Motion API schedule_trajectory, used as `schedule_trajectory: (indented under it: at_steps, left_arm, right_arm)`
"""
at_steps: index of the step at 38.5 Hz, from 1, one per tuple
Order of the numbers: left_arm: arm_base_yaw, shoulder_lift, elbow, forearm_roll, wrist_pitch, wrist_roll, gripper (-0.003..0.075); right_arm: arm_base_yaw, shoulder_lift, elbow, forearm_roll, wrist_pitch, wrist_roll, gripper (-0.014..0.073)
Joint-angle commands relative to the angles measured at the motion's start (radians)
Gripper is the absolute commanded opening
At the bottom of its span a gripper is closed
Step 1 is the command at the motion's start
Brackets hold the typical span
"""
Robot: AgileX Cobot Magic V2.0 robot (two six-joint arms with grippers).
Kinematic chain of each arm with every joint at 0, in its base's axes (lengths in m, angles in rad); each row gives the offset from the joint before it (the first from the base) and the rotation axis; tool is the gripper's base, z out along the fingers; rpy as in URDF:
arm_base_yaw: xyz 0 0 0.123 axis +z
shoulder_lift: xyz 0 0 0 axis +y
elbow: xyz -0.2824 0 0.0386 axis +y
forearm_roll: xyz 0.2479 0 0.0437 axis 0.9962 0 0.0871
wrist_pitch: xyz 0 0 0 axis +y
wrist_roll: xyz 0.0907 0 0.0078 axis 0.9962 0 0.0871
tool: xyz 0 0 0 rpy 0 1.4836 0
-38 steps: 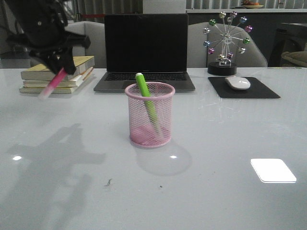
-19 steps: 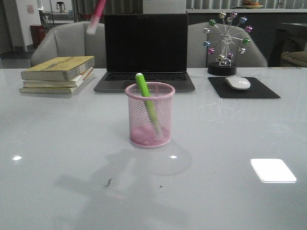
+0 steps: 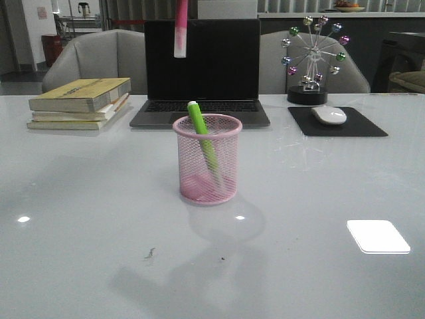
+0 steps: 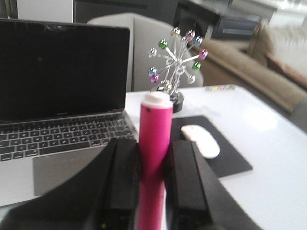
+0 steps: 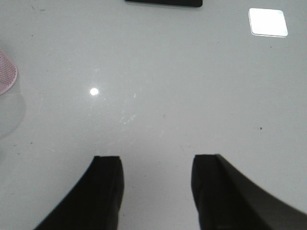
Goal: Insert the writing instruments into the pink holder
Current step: 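Lift the pink marker upright with the left gripper toward the holder, then lower the pink marker into the holder beside the green one, release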
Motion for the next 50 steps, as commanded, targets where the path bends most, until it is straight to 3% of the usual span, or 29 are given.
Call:
schedule_trajectory:
  at_steps: [1,9,30,35,45,50]
  left_arm:
    - [-0.043,-0.06,0.056,-0.028,-0.258,-0.011,0.0092]
    - [-0.092,-0.031,0.12,-0.028,-0.282,-0.011,0.0092]
    - [-0.097,0.05,0.12,-0.005,-0.272,-0.011,0.0096]
    - [-0.097,0.063,0.12,0.043,-0.253,-0.011,0.016]
    - [-0.097,0.061,0.12,0.043,-0.29,-0.011,0.0449]
    - [-0.09,0.031,0.12,0.043,-0.27,-0.011,0.0458]
  right_arm:
    - [-0.006,-0.001,-0.027,-0.03,-0.047,-0.004,0.0444]
    - [-0.006,-0.001,-0.027,-0.051,-0.031,-0.004,0.0444]
    - [-0.006,-0.001,-0.026,-0.054,-0.032,-0.004,0.0444]
    - [-0.006,-0.001,-0.026,-0.054,-0.032,-0.004,0.0444]
    - [-0.006,-0.001,-0.026,-0.054,-0.031,-0.004,0.0444]
    - [-0.006,-0.001,-0.026,-0.054,-0.031,-0.004,0.0444]
